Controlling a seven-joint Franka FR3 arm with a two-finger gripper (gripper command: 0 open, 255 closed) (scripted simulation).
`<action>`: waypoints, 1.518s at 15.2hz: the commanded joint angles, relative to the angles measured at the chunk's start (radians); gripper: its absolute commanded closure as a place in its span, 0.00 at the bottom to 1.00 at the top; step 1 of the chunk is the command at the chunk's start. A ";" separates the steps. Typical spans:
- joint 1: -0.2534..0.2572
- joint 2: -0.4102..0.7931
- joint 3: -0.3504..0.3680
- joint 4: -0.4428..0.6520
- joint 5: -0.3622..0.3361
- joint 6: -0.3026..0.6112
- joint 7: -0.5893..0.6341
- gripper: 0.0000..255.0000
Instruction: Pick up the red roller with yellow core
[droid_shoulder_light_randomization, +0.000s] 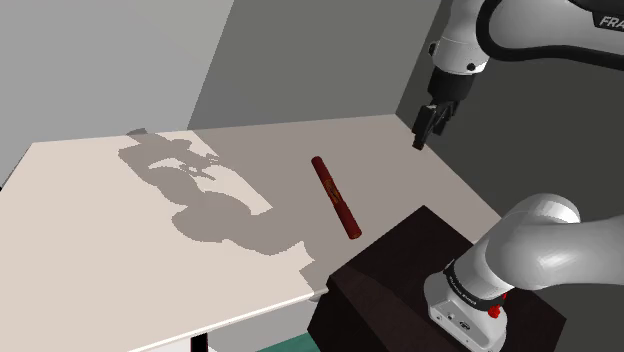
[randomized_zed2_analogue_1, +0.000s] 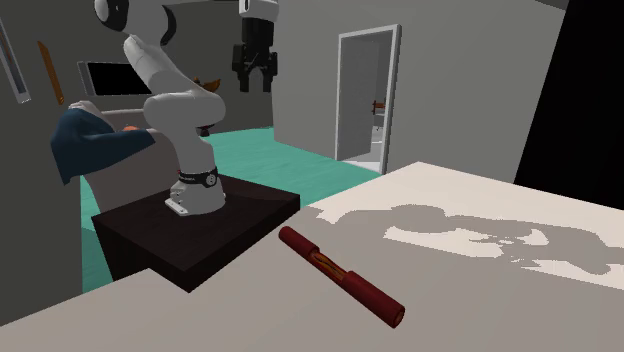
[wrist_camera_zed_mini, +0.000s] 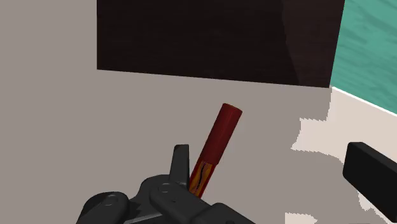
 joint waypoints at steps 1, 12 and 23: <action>0.000 0.000 0.000 0.000 0.000 0.000 0.000 0.00; -0.038 0.266 0.062 -0.150 -0.004 0.429 0.124 0.00; -0.104 0.702 0.109 -0.107 -0.107 0.825 0.299 0.00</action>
